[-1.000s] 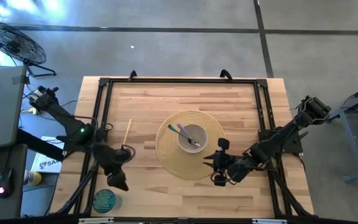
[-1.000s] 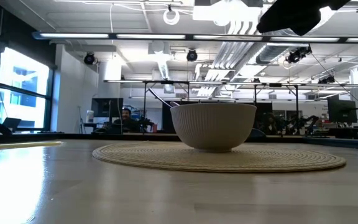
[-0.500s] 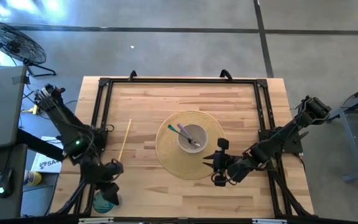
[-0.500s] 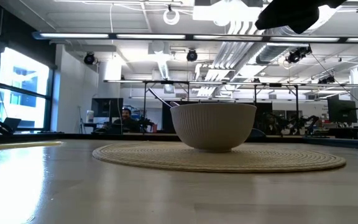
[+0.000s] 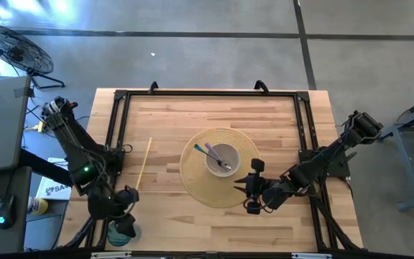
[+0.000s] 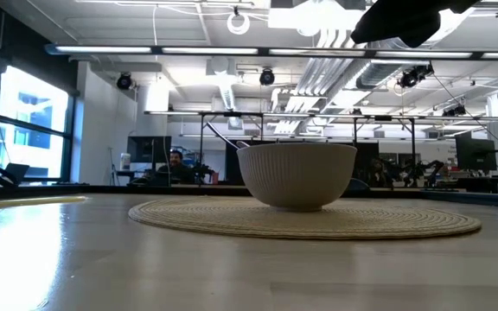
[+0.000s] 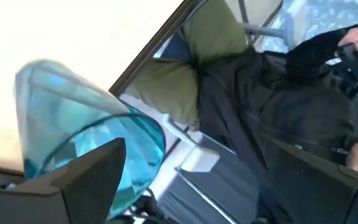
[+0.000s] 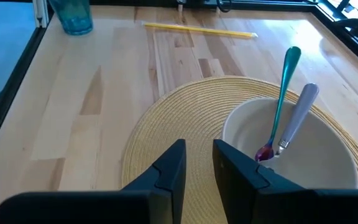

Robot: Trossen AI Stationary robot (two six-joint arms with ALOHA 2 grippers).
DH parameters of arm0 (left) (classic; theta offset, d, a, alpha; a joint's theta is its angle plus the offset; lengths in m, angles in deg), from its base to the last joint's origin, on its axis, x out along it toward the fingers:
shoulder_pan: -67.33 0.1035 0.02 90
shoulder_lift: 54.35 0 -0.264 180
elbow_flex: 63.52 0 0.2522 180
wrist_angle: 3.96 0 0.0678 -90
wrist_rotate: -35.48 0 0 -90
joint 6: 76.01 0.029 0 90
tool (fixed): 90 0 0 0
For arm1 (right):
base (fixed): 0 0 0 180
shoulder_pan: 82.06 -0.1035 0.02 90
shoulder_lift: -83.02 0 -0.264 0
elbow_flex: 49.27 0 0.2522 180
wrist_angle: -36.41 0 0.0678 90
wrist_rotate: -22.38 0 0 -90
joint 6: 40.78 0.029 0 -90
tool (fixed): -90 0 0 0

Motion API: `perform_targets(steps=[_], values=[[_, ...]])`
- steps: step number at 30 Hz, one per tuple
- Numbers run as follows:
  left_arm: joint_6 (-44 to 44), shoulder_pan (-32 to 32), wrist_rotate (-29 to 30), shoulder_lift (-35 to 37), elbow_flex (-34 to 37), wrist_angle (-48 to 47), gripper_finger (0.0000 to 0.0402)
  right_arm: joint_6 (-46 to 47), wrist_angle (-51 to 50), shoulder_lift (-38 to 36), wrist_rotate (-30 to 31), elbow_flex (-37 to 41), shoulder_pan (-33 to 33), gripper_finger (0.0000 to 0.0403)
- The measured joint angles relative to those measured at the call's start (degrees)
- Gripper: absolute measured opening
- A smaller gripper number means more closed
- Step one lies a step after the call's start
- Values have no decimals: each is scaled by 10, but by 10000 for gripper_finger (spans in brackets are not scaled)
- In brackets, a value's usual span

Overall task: Pick & Place Utensil
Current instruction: Put the green cup to the top right of the white bowl on the table placemat

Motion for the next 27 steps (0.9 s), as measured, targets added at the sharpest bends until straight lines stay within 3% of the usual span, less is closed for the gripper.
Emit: perform_targets(steps=[9, 21, 27], values=[[33, 0, -5, -26, 0, -16, 378, -1, 0, 0, 10, 0, 0, 74], [89, 0, -12, 17, 0, -23, 378, -1, 0, 0, 25, 0, 0, 73], [165, 0, 83, 83, 0, -31, 378, -7, 1, 0, 30, 0, 0, 73]])
